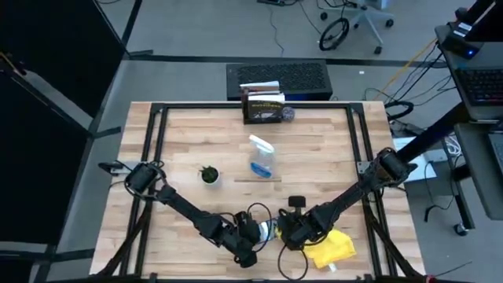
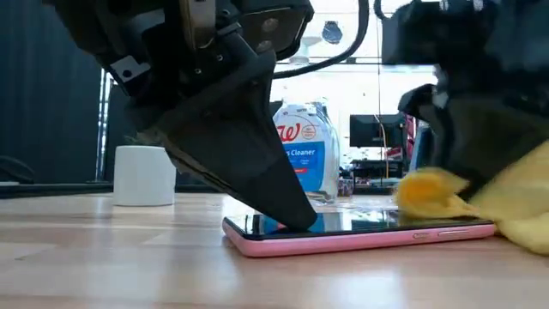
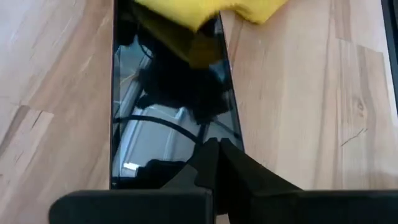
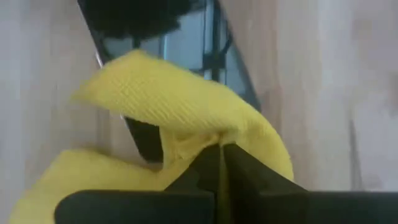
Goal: Apply microfiber cloth
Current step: Wipe the front of the cellphone with a microfiber cloth
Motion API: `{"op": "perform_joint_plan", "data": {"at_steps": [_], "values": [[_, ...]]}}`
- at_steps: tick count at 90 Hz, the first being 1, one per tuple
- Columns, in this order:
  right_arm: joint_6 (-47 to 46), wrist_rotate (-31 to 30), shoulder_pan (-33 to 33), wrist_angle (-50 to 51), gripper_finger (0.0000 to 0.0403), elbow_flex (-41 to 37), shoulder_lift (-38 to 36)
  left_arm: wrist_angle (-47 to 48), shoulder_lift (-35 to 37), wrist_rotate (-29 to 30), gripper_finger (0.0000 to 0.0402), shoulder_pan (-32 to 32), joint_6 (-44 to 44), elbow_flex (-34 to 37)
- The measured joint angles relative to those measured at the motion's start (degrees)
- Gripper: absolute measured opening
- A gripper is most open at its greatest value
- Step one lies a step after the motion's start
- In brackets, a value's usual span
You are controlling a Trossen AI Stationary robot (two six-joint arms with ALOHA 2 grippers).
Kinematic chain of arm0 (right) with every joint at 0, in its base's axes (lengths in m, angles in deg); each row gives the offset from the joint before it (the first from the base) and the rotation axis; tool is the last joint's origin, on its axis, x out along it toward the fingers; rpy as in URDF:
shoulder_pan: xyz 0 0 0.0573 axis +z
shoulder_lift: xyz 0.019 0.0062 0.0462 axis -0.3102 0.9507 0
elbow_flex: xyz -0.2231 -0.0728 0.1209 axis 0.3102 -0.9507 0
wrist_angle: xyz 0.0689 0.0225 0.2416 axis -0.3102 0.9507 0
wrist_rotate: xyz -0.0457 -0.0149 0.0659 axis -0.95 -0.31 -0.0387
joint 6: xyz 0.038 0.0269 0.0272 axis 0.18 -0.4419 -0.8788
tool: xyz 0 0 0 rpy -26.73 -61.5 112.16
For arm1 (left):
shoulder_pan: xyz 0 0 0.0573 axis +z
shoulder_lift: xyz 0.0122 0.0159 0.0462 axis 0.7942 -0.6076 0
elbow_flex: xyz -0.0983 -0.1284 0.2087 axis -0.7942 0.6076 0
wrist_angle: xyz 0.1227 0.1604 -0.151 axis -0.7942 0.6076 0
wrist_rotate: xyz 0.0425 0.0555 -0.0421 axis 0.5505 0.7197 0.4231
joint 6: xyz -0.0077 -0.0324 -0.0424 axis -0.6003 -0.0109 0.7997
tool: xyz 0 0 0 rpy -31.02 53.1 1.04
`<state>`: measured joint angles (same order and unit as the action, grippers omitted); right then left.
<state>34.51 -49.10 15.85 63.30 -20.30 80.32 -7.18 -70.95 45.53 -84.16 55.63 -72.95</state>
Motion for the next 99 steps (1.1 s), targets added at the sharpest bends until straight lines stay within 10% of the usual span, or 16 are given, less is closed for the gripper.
{"op": "perform_joint_plan", "data": {"at_steps": [40, 77, 99], "values": [[-0.9, -2.4, -0.1, -12.2, 0.0008, -0.8, 1.7, -0.1, 0.0, -0.2, 0.0000, 0.0, -0.7, 0.0], [-34.3, -3.3, 0.7, 38.5, 0.0171, -0.9, 0.6, 2.3, 3.5, 3.9, 0.0000, -1.2, -5.3, 0.4], [-37.5, -8.3, 4.8, 32.9, 0.0221, -0.8, -1.4, 3.4, 3.7, 4.9, 0.0000, -1.5, -6.3, 0.3]]}}
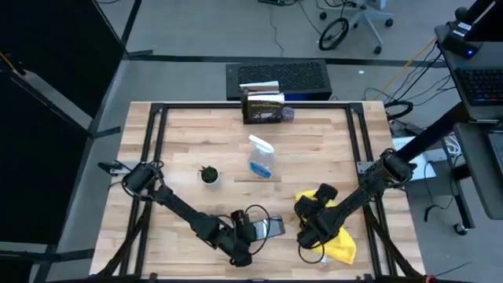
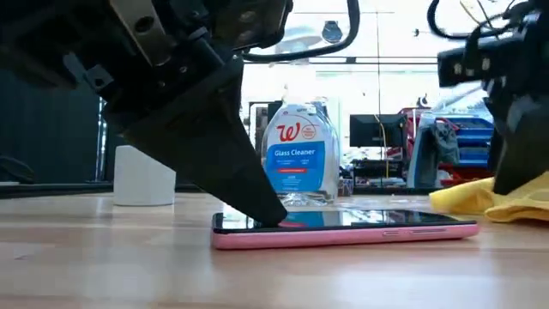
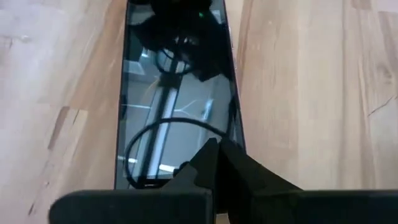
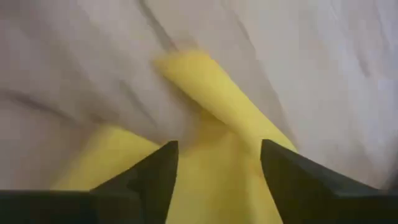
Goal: Apply microfiber cloth
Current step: Wipe the front of the cellphone with a microfiber cloth, then return to Home Position
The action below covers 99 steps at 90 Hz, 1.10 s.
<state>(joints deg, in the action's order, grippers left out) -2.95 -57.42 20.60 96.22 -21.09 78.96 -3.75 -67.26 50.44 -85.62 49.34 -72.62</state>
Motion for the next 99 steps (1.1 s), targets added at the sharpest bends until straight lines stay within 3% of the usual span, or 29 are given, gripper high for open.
{"op": "perform_joint_plan", "data": {"at_steps": [21, 37, 51, 72, 82, 99], "values": [[8.0, -2.6, 1.3, -6.9, 0.0256, 0.0, -1.9, -0.2, 0.3, 0.0, 0.0000, 0.0, -3.8, 0.0], [25.0, -1.9, 2.2, -26.2, 0.0257, 0.0, -2.0, 1.8, 1.0, 0.0, 0.0000, 0.1, -3.9, 0.0], [35.9, 3.1, 1.7, -40.8, 0.0254, 0.1, -1.3, 5.5, 1.2, 1.0, 0.0000, 0.3, 0.1, -0.2], [40.2, 3.4, 1.5, -45.5, 0.0250, 0.1, -1.0, 8.8, 3.5, 6.2, 0.0000, -0.2, -0.4, 0.0], [41.4, 3.6, 1.5, -45.2, 0.0224, 0.1, -1.6, 8.4, 8.3, 6.8, 0.0000, -1.0, -4.6, -0.3], [46.5, 4.1, 1.4, -44.9, 0.0126, 0.1, -6.4, 8.5, 15.5, 3.2, 0.0000, -0.9, -16.7, -0.2]]}}
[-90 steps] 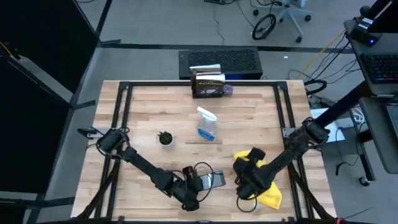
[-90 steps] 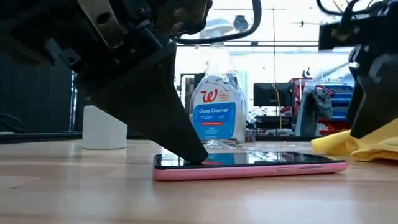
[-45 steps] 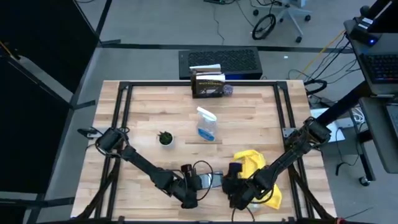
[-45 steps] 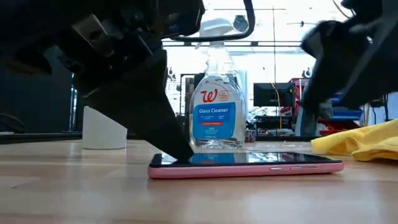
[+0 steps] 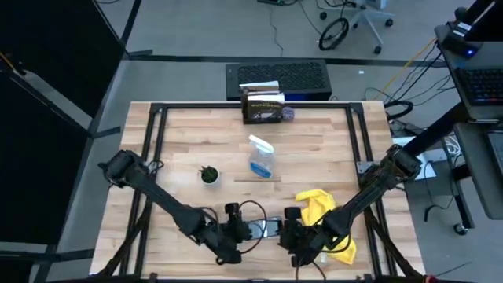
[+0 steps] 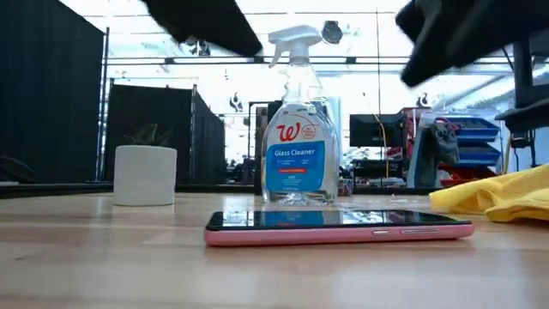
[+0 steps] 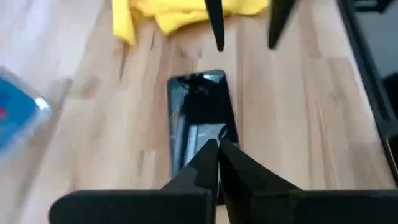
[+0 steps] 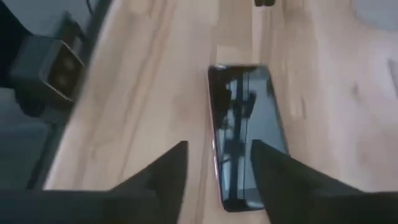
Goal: Apply microfiber cloth
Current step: Return to Home Position
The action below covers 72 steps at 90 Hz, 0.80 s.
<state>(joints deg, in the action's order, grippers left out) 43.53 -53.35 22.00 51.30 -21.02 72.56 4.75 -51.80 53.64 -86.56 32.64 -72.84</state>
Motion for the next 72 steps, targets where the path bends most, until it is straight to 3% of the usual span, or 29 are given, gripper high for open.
{"op": "perform_joint_plan", "data": {"at_steps": [20, 48, 57, 72], "values": [[4.5, 4.5, -0.7, -11.1, 0.0011, -10.0, -8.5, 0.5, 3.3, -11.9, 0.0000, 6.2, -8.5, 0.0], [3.2, 16.3, -7.8, -38.8, 0.0002, -36.1, -25.7, 1.0, 3.4, -15.4, 0.0000, 13.1, -11.9, 0.0], [8.5, 13.1, -9.9, -41.1, 0.0004, -41.3, -33.1, 1.3, 4.0, -16.5, 0.0000, 14.7, -12.7, 0.0], [16.5, -0.4, -13.1, -39.5, 0.0005, -45.8, -43.5, 1.5, 5.5, -16.5, 0.0000, 16.8, -13.1, 0.0]]}}
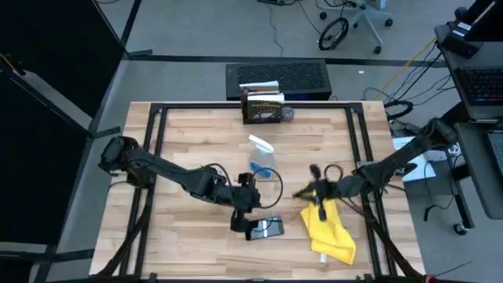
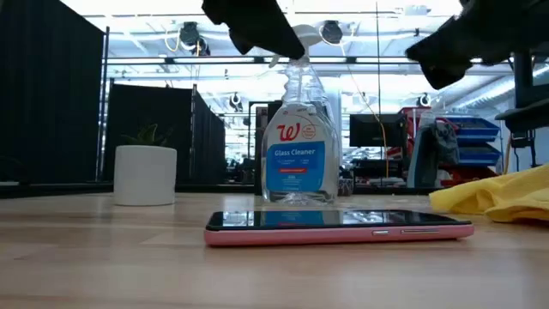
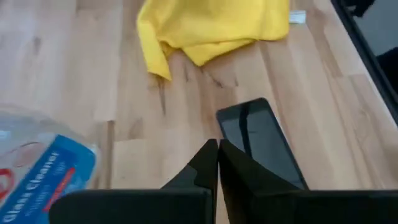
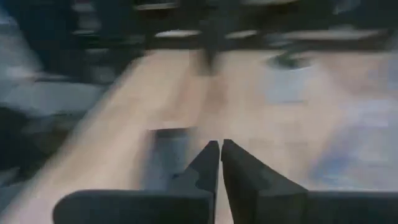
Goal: Apply microfiber cloth
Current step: Return to Home Position
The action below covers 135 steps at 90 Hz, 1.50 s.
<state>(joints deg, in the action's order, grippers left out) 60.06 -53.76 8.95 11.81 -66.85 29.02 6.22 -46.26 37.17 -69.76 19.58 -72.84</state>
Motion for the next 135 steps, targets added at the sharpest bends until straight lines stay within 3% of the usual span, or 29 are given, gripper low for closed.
{"op": "perform_joint_plan", "data": {"at_steps": [8, 22, 37, 45, 54, 77, 90, 101, 114, 135], "values": [[0.1, -1.4, -1.1, -0.2, 0.0006, -0.6, -4.0, 0.2, 0.7, 0.0, 0.0000, 0.9, -1.0, 0.0], [6.3, 6.1, -2.3, 1.9, 0.0006, -1.6, -8.7, 0.2, 1.5, -1.7, 0.0000, 2.9, -4.7, 0.0], [7.2, 6.3, -6.0, 2.8, 0.0006, -5.7, -13.8, 1.6, 1.5, -3.9, 0.0000, 5.9, -6.7, 0.0], [7.3, 6.3, -7.4, 2.2, 0.0006, -8.3, -17.3, 1.6, 1.5, -7.9, 0.0000, 7.3, -7.6, 0.6], [8.7, 9.2, -8.3, 2.9, 0.0006, -11.3, -21.4, 0.2, 2.7, -11.3, 0.0000, 9.2, -8.3, 2.6], [9.8, 13.5, -12.0, 3.7, 0.0006, -19.2, -34.6, -6.2, 9.7, -11.6, 0.0000, 12.5, -9.0, 10.8], [9.6, 19.8, -14.5, 11.5, 0.0006, -19.2, -41.0, -10.5, 15.0, -12.6, 0.0000, 12.6, -10.8, 17.3], [9.0, 21.0, -17.4, 20.6, 0.0006, -19.1, -46.0, -11.4, 18.5, -12.2, 0.0000, 12.6, -9.1, 21.8], [10.8, 23.2, -22.1, 20.7, 0.0006, -18.8, -49.8, -11.3, 23.1, -11.2, 0.0000, 11.7, -7.8, 26.2], [11.1, 24.2, -25.1, 21.1, 0.0006, -18.7, -49.9, -23.8, 32.2, 1.9, 0.0000, 7.9, -4.3, 39.2]]}}
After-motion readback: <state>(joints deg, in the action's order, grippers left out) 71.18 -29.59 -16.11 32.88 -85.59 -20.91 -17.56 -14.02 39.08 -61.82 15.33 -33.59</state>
